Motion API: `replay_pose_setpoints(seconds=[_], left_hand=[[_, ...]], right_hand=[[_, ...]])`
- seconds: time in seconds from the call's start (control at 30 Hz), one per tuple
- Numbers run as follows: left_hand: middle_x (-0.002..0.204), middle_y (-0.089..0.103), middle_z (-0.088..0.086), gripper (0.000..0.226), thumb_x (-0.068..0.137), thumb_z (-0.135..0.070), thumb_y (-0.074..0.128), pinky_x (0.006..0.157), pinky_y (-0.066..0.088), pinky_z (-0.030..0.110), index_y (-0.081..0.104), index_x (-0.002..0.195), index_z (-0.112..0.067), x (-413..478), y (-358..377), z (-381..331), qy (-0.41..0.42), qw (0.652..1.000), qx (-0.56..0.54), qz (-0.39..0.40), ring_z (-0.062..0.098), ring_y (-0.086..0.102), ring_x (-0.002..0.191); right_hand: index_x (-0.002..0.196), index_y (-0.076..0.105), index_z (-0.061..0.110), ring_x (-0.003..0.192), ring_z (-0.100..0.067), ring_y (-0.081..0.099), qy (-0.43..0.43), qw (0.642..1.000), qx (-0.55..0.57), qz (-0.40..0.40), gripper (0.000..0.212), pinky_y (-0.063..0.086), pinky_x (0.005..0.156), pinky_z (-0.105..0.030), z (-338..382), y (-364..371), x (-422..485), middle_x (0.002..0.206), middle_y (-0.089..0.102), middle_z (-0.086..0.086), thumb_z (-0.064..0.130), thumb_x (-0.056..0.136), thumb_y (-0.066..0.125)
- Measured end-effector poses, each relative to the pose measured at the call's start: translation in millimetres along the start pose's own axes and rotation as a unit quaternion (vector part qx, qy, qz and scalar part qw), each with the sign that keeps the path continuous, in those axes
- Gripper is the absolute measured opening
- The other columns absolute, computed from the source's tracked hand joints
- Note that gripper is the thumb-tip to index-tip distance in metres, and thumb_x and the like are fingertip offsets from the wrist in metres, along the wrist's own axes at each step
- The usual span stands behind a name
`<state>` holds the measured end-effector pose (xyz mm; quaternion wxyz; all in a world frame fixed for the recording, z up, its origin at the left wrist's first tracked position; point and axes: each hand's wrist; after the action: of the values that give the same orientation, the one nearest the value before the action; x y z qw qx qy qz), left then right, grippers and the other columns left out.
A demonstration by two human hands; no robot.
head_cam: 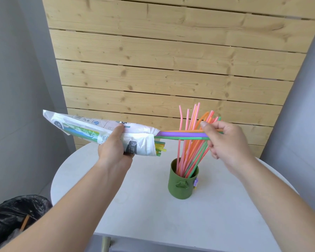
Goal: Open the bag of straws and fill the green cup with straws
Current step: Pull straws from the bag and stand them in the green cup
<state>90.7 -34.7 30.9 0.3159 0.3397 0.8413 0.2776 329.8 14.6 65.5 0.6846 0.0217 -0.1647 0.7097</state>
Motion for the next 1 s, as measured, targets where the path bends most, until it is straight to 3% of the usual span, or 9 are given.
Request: replay_pose_setpoints(seconds=[0.27,0.57,1.0], left_hand=[[0.121,0.077,0.007,0.046,0.091,-0.017,0.082,0.091,0.063,0.052,0.063,0.133,-0.011,15,-5,-3,-0.005,1.0,-0.014,-0.012,0.023,0.079,0.097],[0.121,0.077,0.007,0.049,0.091,-0.015,0.082,0.092,0.063,0.054,0.061,0.135,-0.012,14,-6,-3,0.003,1.0,-0.021,-0.01,0.023,0.079,0.096],[0.121,0.077,0.007,0.049,0.091,-0.016,0.082,0.092,0.063,0.053,0.062,0.135,-0.011,6,-4,0,-0.002,1.0,-0.015,0.002,0.024,0.079,0.099]], right_hand=[[0.074,0.062,0.015,0.04,-0.019,0.031,-0.023,0.993,-0.111,0.039,0.028,0.029,0.04,-0.022,30,-63,28,0.053,0.042,-0.007,0.034,0.093,0.066],[0.08,0.062,0.005,0.039,-0.018,0.031,-0.035,0.961,-0.256,0.098,0.033,0.029,0.04,-0.02,73,-107,55,0.046,0.042,-0.003,0.036,0.09,0.069],[0.078,0.064,0.009,0.045,-0.022,0.037,-0.027,0.897,-0.407,0.172,0.034,0.033,0.045,-0.024,86,-103,74,0.046,0.045,-0.003,0.041,0.089,0.069]])
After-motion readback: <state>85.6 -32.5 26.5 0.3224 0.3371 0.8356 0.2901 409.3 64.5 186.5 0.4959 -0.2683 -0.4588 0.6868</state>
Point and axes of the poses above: each hand's wrist, its own x-axis towards the middle knuckle, its own y-axis out of the palm, z = x × y
